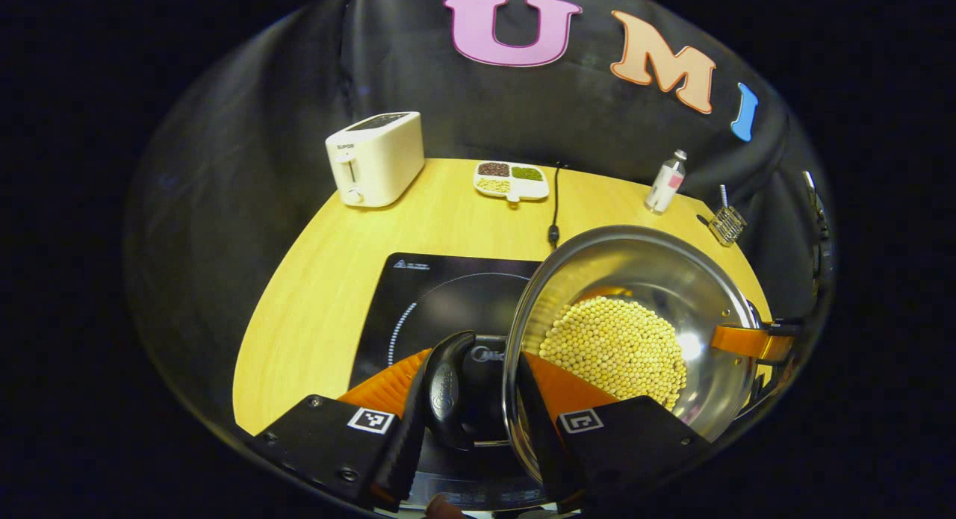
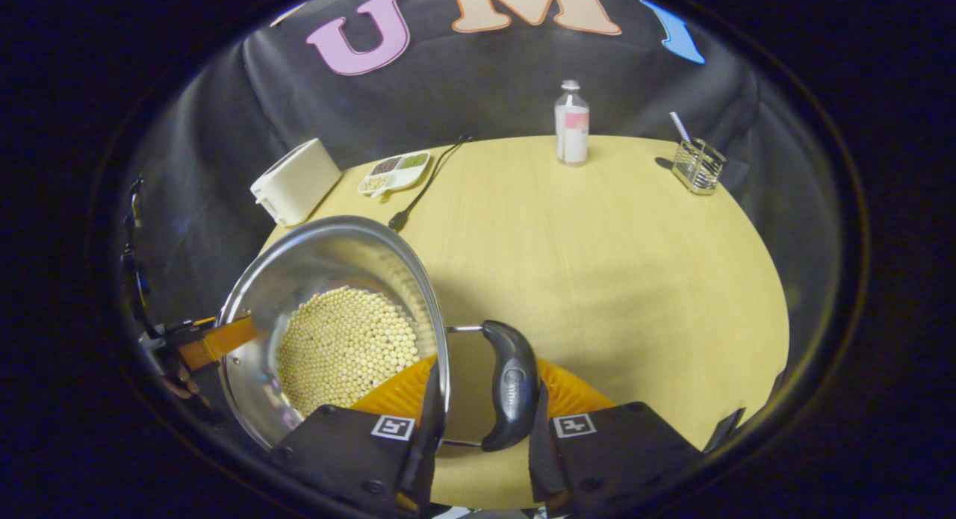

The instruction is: First push the handle of the pot to place it horizontally, then grasp the pot with both hands and set it on the induction cooktop.

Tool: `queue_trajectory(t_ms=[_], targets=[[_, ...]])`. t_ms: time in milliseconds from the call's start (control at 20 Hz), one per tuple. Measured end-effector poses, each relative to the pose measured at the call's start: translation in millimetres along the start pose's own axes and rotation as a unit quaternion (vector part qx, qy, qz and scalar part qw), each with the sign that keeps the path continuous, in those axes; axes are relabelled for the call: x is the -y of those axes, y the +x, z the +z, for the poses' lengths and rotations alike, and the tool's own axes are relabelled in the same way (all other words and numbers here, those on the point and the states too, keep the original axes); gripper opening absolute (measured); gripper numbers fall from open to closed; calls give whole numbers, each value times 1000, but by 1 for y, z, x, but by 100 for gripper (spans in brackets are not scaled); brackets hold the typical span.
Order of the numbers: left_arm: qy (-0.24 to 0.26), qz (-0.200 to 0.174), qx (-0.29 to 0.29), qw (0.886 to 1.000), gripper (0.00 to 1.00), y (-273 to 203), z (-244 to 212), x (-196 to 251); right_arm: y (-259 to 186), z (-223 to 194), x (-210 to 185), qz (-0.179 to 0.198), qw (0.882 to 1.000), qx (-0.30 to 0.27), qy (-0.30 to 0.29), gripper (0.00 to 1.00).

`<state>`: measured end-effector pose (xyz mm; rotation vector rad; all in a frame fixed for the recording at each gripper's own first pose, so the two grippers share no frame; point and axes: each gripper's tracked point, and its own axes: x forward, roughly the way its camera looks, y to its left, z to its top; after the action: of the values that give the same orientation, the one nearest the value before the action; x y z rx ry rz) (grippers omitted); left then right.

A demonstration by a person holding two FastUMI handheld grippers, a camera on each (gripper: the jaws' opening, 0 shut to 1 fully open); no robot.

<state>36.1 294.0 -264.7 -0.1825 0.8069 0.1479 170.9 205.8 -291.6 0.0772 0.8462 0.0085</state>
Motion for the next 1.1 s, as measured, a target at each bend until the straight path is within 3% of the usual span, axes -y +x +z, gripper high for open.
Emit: queue_trajectory(t_ms=[150,250,350,400,650,1100], targets=[[-4,10,-1,1000,66,1,0,-25,10,-1,-25,7,1000,-6,-7,47],[-9,14,-2,1000,67,3,-1,-40,15,0,-39,11,1000,-8,-9,53],[-8,18,-4,1000,66,5,1,-53,20,-2,-51,13,1000,-14,-6,52],[-5,21,-3,1000,67,6,2,-58,23,-2,-57,14,1000,-15,-3,46],[1,23,8,1000,67,14,13,-86,33,1,-85,19,1000,-15,-1,46],[12,8,15,1000,66,22,22,-97,37,6,-97,8,1000,-20,17,46]])
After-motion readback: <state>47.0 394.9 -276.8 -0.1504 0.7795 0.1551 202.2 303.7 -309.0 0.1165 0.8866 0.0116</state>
